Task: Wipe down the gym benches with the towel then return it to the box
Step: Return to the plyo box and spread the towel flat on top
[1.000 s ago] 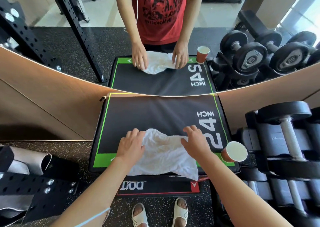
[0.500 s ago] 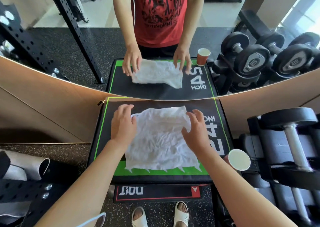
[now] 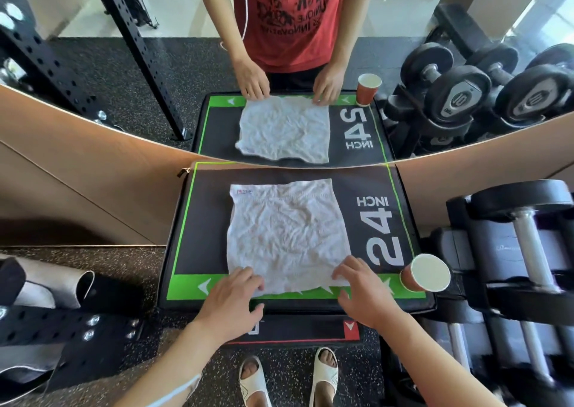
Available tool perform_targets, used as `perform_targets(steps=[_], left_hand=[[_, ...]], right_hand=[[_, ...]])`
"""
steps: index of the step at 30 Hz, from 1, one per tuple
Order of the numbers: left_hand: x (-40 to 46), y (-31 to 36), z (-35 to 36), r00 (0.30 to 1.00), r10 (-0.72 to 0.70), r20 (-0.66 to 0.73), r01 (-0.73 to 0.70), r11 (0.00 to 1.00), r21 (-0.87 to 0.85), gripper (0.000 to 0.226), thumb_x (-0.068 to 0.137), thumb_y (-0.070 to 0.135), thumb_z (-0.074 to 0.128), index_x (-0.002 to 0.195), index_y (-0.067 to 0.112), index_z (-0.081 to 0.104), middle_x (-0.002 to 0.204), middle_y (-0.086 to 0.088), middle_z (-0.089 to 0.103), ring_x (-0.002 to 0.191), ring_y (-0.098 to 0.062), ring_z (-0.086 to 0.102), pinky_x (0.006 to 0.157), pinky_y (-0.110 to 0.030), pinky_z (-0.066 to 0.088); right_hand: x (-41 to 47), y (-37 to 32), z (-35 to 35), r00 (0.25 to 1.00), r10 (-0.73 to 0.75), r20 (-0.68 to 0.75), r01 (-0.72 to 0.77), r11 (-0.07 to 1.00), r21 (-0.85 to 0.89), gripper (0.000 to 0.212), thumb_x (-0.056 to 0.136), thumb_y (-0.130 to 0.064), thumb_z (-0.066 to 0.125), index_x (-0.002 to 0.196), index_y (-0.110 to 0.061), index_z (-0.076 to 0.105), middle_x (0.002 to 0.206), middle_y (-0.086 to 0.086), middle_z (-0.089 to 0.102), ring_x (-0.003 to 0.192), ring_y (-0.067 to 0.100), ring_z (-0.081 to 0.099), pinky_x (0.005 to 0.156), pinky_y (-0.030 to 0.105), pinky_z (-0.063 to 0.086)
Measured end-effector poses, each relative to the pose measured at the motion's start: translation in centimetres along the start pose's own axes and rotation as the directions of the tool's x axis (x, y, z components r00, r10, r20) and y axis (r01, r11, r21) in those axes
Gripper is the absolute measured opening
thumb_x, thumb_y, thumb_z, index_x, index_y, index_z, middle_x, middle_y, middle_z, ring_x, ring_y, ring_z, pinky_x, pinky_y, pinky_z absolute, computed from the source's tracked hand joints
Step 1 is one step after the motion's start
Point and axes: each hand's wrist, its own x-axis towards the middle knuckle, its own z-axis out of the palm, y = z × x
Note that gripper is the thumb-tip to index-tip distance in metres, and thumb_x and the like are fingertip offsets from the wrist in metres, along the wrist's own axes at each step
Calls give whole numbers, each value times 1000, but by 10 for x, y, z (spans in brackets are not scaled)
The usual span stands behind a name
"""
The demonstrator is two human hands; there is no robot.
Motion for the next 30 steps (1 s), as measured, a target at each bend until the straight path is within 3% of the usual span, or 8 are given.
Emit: perform_targets(steps=[5,11,16,19,21,24,30], left_hand=[[-4,-4,3,999,-27,-44,28,999,21,23,90,11,57,108,24,64,108,11,55,104,-13,56,85,-30,48],[-12,2,2,998,-39,-41,41,998,38,15,88,6,59,95,19,63,96,6,58,90,-18,58,77,-34,50],[-24,8,-3,1000,-11,-19,11,1000,10,13,86,12,51,87,25,46,88,12,46,82,-14,45,73,-31,39],[-28,6,-10,996,-33,-82,34,999,1,13,90,14,49,94,27,50,92,15,50,86,-11,48,74,-27,37],[-24,3,-20,992,-40,-123,41,999,6,14,97,15,48,103,25,56,101,14,56,93,-11,54,78,-28,44],[-4,-3,-41,982,-32,-184,35,999,11,21,104,16,44,117,21,60,115,9,61,103,-13,60,86,-34,52],[56,-25,-84,974,-29,-224,47,996,74,32,104,8,46,132,19,57,124,2,62,112,-23,62,84,-43,53]], right_hand=[[-4,-2,1,999,35,-23,-38,989,-140,39,80,5,54,111,-15,67,111,-4,59,106,22,53,76,33,49],[-15,-5,-1,998,15,-55,-25,979,-201,24,78,-2,63,96,-16,70,97,-5,64,93,23,57,72,34,49],[-26,-8,-4,999,-42,-16,38,976,-214,12,72,-12,63,81,-20,61,87,-8,57,83,21,54,70,34,48],[-30,-10,-9,996,-43,-84,29,988,-154,15,74,-12,60,84,-21,58,82,-10,57,75,16,52,66,30,44],[-24,-13,-17,989,-53,-138,35,991,-132,15,80,-10,65,89,-20,60,82,-10,60,74,15,54,65,30,46],[1,-18,-36,976,-71,-203,46,991,-129,12,87,-7,68,94,-15,65,88,-5,65,78,17,59,66,33,52],[73,-23,-65,961,-50,-272,10,989,-146,17,95,-8,59,109,-8,69,103,6,71,94,29,64,74,43,54]])
